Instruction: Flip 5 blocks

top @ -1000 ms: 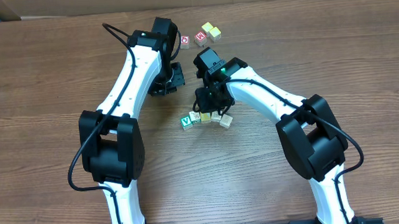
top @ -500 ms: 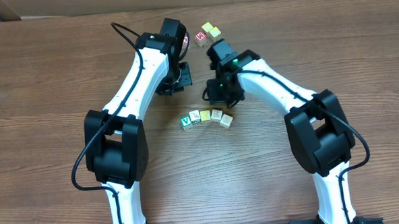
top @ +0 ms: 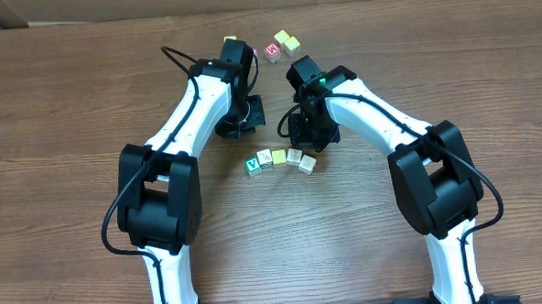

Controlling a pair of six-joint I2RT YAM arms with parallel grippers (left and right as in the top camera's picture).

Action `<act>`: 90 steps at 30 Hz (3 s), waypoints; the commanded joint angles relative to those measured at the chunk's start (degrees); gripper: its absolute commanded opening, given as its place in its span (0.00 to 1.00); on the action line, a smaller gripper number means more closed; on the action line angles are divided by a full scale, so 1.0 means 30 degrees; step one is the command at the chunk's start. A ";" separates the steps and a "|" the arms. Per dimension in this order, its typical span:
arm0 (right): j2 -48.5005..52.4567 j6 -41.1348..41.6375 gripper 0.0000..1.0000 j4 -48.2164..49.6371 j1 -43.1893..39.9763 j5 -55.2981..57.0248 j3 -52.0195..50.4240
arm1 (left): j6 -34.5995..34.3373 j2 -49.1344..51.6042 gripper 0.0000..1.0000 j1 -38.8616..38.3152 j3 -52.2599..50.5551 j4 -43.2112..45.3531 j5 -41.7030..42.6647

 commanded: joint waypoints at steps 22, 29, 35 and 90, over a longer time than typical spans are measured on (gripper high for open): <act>-0.0896 0.0299 0.06 0.1821 0.0707 -0.0102 0.0503 | 0.0364 0.0182 0.04 -0.0867 -0.1443 0.0896 0.1115; -0.0896 0.0299 0.06 0.1814 0.1100 -0.0036 0.0503 | 0.0634 0.0182 0.04 -0.0860 -0.1443 -0.0007 0.1246; -0.0896 0.0299 0.06 0.1654 0.1100 -0.0036 0.0503 | 0.1486 0.0182 0.04 -0.0867 -0.1443 -0.0634 0.1435; -0.0889 0.0226 0.06 0.2375 0.1545 -0.0903 0.0503 | 0.1829 0.0182 0.04 -0.0867 -0.1450 -0.0240 0.2703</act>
